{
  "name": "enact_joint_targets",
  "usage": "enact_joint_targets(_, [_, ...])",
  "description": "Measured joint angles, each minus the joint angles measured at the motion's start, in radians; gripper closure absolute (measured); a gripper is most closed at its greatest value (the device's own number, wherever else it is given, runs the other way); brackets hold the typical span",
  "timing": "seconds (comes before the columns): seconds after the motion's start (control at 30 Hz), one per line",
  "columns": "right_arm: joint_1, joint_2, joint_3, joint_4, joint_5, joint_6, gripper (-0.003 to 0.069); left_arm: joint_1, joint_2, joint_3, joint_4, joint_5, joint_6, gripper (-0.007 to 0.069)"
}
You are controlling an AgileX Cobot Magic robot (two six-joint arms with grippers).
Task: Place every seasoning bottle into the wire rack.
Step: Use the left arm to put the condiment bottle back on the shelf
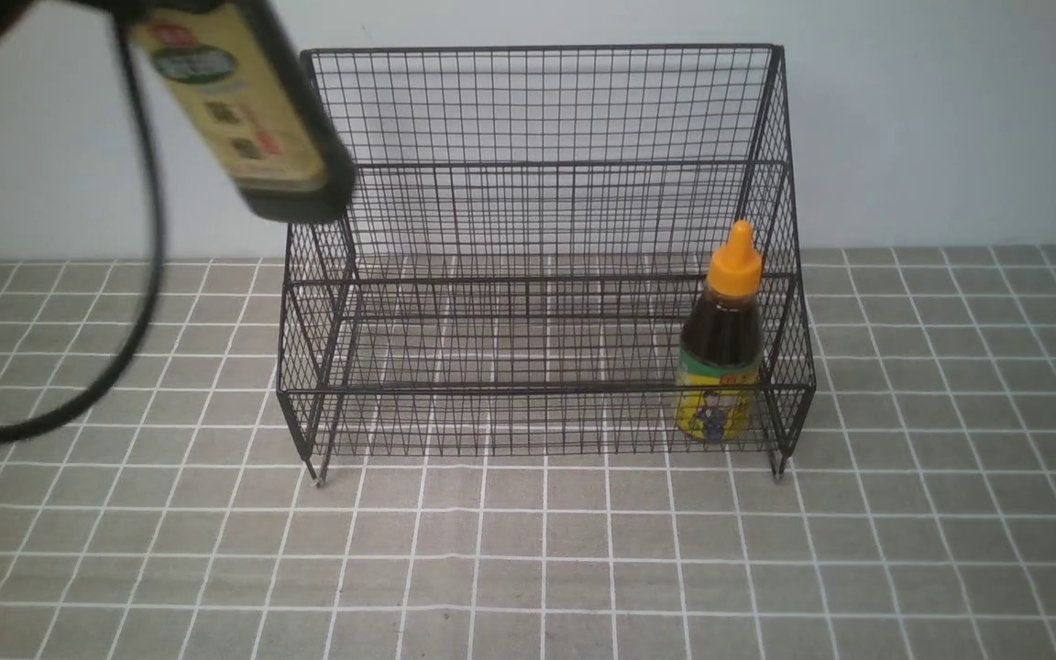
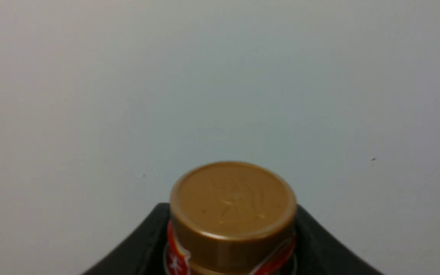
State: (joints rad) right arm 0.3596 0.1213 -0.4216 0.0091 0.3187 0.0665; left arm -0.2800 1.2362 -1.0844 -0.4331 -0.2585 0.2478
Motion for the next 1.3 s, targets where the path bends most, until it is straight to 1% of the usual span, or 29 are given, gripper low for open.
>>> enact_joint_targets(0.03, [0.000, 0.000, 0.000, 0.000, 0.000, 0.000, 0.0671, -0.020, 0.041, -0.012, -0.046, -0.014, 0.038, 0.0306])
enact_joint_targets(0.07, [0.000, 0.000, 0.000, 0.000, 0.000, 0.000, 0.0671, -0.028, 0.056, -0.016, -0.063, -0.020, 0.054, 0.0306])
enact_joint_targets(0.17, [0.000, 0.000, 0.000, -0.009, 0.000, -0.001, 0.0672, -0.070, 0.139, -0.038, -0.143, -0.073, 0.157, 0.0306])
enact_joint_targets(0.2, [0.000, 0.000, 0.000, -0.009, 0.000, -0.001, 0.0672, -0.072, 0.149, -0.040, -0.154, -0.082, 0.163, 0.0306])
enact_joint_targets(0.23, [0.000, 0.001, 0.000, -0.019, 0.000, -0.002, 0.0672, -0.089, 0.190, -0.054, -0.202, -0.119, 0.211, 0.0306])
enact_joint_targets(0.43, [0.000, 0.001, 0.000, -0.066, 0.000, -0.002, 0.0672, -0.103, 0.282, -0.079, -0.306, -0.203, 0.315, 0.0306])
enact_joint_targets(0.67, [0.000, 0.001, 0.000, -0.071, 0.000, -0.002, 0.0672, -0.103, 0.367, -0.084, -0.321, -0.216, 0.321, 0.0306])
enact_joint_targets(0.9, [0.000, 0.001, 0.000, -0.071, 0.002, -0.001, 0.0672, -0.104, 0.479, -0.085, -0.320, -0.155, 0.321, 0.0306])
enact_joint_targets(1.13, [0.000, 0.001, 0.000, -0.065, 0.036, 0.000, 0.0672, -0.110, 0.488, -0.095, -0.313, -0.146, 0.321, 0.0306])
enact_joint_targets(1.2, [0.000, 0.001, 0.000, -0.055, 0.042, 0.000, 0.0672, -0.110, 0.488, -0.095, -0.309, -0.142, 0.322, 0.0294])
enact_joint_targets(1.3, [0.000, 0.001, 0.000, -0.051, 0.047, 0.000, 0.0672, -0.110, 0.482, -0.097, -0.310, -0.108, 0.350, 0.0228])
